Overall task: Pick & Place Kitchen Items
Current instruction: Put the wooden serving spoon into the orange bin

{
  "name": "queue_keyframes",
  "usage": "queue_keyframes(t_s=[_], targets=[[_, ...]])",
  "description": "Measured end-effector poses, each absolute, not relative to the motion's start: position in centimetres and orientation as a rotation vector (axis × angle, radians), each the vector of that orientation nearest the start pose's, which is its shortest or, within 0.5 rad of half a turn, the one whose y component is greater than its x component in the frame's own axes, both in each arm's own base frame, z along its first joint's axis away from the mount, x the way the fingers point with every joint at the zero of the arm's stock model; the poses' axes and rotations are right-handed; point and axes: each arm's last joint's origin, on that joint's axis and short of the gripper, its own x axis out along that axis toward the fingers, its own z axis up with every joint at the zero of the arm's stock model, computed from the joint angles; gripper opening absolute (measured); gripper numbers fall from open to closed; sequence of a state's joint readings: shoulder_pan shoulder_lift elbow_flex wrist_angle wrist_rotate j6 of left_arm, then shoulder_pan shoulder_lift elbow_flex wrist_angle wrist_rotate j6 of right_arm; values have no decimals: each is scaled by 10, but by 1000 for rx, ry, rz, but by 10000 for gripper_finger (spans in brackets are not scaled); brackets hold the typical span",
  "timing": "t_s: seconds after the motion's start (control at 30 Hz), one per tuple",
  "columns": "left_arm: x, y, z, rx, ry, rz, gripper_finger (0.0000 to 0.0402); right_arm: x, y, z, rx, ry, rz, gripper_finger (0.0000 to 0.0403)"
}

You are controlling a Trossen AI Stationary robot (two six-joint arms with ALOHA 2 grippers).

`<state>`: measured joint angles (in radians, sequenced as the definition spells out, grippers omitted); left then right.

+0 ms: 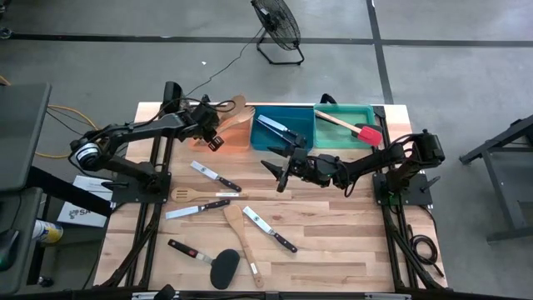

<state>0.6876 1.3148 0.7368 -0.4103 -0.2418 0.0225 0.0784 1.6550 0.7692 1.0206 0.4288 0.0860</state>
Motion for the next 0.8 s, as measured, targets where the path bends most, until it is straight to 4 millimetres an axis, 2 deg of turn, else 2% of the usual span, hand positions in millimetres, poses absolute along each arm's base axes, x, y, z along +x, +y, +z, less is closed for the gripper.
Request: queue_keyframes(t_s=[0.43, 0.8], targets=[[185, 160, 195, -216, 1004, 810, 81, 337, 14, 227, 119, -145, -344, 243], [186, 158, 195, -183, 1012, 717, 81, 337, 14, 227, 119, -144, -345, 243]])
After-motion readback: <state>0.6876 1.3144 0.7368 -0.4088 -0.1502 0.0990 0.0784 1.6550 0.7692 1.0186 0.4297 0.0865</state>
